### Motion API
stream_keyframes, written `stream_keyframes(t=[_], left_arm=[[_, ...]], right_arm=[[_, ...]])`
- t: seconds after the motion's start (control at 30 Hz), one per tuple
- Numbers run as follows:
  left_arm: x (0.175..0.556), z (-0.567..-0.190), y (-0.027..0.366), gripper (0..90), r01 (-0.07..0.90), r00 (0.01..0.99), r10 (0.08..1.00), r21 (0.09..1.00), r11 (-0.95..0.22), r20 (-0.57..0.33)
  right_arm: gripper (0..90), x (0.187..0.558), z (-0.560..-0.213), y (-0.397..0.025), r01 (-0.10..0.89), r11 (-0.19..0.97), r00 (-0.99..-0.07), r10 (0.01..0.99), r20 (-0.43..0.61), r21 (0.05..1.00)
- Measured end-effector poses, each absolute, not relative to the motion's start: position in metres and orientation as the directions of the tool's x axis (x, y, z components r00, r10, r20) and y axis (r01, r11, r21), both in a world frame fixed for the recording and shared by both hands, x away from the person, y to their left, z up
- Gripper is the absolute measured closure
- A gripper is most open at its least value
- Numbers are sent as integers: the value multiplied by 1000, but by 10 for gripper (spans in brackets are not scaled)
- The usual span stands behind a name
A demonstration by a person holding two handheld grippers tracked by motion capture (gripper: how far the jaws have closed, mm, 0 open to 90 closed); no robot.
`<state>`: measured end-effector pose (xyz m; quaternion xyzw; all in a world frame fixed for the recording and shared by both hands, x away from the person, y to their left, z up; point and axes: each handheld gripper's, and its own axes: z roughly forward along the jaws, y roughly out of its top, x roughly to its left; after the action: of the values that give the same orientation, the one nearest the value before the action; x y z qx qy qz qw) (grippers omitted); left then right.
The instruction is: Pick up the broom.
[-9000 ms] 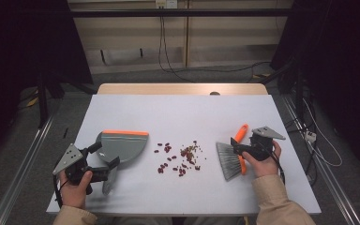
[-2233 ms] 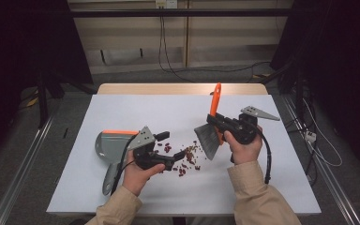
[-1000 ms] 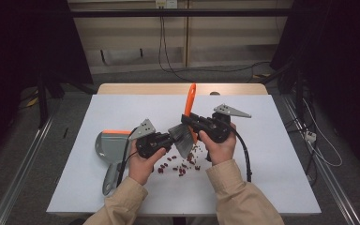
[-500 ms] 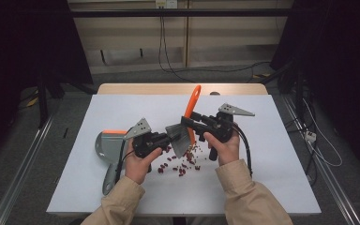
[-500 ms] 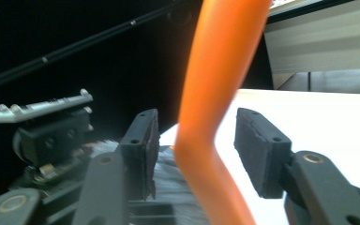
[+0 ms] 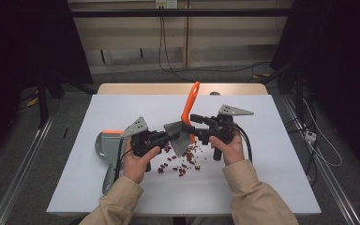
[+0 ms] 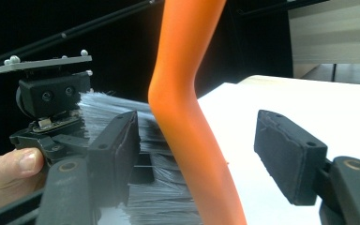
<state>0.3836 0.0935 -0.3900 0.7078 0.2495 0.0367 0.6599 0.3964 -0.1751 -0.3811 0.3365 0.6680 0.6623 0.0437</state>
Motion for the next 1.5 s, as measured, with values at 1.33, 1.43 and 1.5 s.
stream_keyframes(t=[1.33, 1.43, 1.5], left_arm=[[391, -392, 92, 818, 330, 879, 356, 944, 25, -317], [391, -390, 93, 743, 317, 873, 388, 948, 7, -295], [390, -389, 93, 699, 311, 869, 410, 950, -16, -277]], right_arm=[[697, 396, -387, -184, 474, -127, -785, 388, 483, 871], [698, 394, -385, -184, 466, -134, -775, 415, 477, 874], [698, 392, -382, -185, 457, -126, -770, 440, 462, 881]])
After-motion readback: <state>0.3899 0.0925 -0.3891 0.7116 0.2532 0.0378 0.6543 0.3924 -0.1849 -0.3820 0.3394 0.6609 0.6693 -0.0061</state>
